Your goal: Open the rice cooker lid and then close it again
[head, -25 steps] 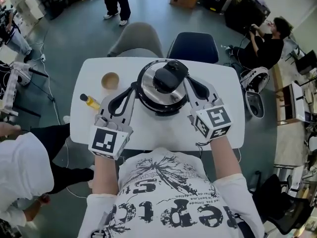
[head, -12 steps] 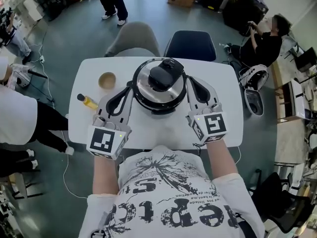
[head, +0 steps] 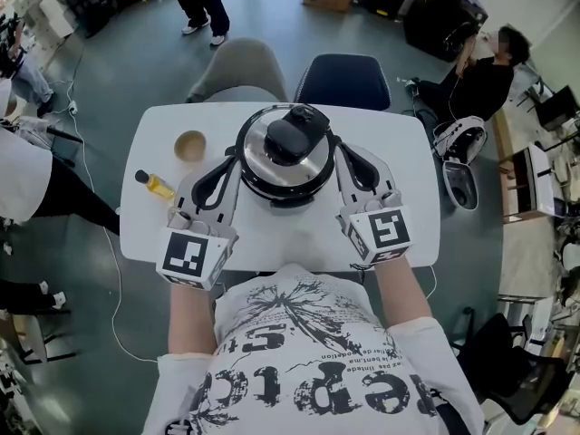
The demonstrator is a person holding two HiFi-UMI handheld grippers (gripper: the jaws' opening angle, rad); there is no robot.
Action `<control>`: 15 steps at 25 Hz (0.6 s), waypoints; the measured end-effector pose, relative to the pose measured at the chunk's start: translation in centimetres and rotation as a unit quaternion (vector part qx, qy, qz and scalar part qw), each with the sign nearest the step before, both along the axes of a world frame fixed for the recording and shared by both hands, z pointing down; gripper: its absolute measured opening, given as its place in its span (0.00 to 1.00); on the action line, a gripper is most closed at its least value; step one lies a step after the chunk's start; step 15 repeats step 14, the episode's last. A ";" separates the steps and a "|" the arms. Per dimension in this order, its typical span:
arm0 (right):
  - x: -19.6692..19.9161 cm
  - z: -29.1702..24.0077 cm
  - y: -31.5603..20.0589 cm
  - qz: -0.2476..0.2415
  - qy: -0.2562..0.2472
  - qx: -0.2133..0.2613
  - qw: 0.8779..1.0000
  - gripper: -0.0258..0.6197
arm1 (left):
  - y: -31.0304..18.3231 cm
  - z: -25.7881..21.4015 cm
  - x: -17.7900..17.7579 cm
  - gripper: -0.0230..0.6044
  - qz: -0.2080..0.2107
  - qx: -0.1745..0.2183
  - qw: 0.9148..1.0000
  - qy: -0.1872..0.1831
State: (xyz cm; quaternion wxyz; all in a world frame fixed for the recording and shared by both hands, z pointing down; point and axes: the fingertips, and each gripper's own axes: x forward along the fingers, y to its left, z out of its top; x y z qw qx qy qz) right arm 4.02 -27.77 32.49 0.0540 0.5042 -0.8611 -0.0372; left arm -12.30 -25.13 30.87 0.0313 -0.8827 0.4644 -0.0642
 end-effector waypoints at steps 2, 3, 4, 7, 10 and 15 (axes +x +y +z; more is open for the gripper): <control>-0.1 0.2 0.1 -0.001 0.005 -0.002 1.000 0.06 | 0.1 0.0 -0.1 0.07 -0.002 -0.001 1.000 -0.003; -0.1 0.3 0.1 0.000 0.008 -0.003 1.000 0.06 | 0.1 0.1 -0.1 0.07 -0.003 -0.002 1.000 -0.003; -0.1 0.4 0.1 0.001 0.011 -0.005 1.000 0.06 | 0.0 0.2 -0.1 0.07 -0.003 -0.003 1.000 -0.003; 0.0 0.7 0.1 0.002 0.016 -0.008 1.000 0.06 | 0.0 0.3 -0.1 0.07 -0.004 -0.004 1.000 -0.001; 0.1 0.8 0.0 0.003 0.016 -0.008 1.000 0.06 | -0.2 0.5 -0.1 0.07 -0.004 -0.005 1.000 0.001; 0.2 1.1 -0.3 0.002 0.016 -0.006 1.000 0.06 | -0.5 0.9 0.0 0.07 -0.004 -0.005 1.000 -0.002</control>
